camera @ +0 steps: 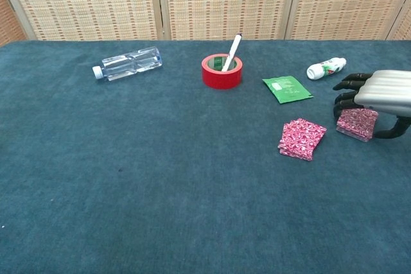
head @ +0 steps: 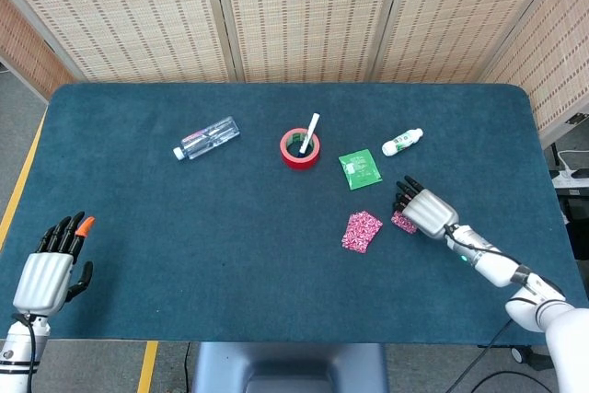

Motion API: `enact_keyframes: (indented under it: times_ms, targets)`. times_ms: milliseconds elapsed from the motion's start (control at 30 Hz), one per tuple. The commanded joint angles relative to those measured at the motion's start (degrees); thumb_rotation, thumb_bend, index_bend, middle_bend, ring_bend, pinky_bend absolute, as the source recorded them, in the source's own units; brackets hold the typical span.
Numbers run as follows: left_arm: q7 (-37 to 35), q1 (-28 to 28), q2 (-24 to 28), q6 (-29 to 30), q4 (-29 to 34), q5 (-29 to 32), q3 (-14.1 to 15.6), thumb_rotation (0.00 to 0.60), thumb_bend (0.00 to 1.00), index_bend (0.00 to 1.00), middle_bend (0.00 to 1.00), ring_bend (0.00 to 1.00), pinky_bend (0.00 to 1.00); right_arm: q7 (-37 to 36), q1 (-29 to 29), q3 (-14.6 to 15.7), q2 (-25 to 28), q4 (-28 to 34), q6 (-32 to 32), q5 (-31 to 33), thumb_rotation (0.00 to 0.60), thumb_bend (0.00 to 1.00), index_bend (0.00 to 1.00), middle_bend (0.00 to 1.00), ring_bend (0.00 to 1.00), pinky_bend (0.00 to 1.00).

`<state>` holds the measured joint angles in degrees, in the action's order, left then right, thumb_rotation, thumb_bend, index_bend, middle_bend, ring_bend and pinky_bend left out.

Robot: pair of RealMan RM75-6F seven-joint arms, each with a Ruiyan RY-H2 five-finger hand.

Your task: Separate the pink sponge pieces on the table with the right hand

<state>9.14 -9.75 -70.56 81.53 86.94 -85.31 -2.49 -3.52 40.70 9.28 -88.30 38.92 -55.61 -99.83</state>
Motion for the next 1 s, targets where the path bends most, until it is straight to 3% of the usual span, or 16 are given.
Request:
enact_keyframes:
  times_ms: [33,633,1000]
  targets:
    - [-0.16,-0.04,-0.12,0.09,-0.28,0.10,-0.13,0.600,0.52,0.00,0.00,0.00,0.14,0.23,-0.03,0.00,-0.06,-0.03,0.02,0.04,0.600,0.19,0.26,0.20,0.03,0.00]
    - [-0.28,-0.11,0.11,0.02,-0.08,0.05,-0.03,0.600,0.52,0.00,0.00,0.00,0.14,1.50,0.05,-0.57,-0.24,0.78,0.32,0.81,0.600,0.19,0.34,0.25,0.07,0.00]
    - [-0.45,-0.02,0.25,0.25,0.02,-0.15,0.07,0.600,0.52,0.00,0.00,0.00,0.14,2.24,0.07,-0.71,-0.13,1.32,0.22,0.96,0.600,0.19,0.53,0.35,0.20,0.00]
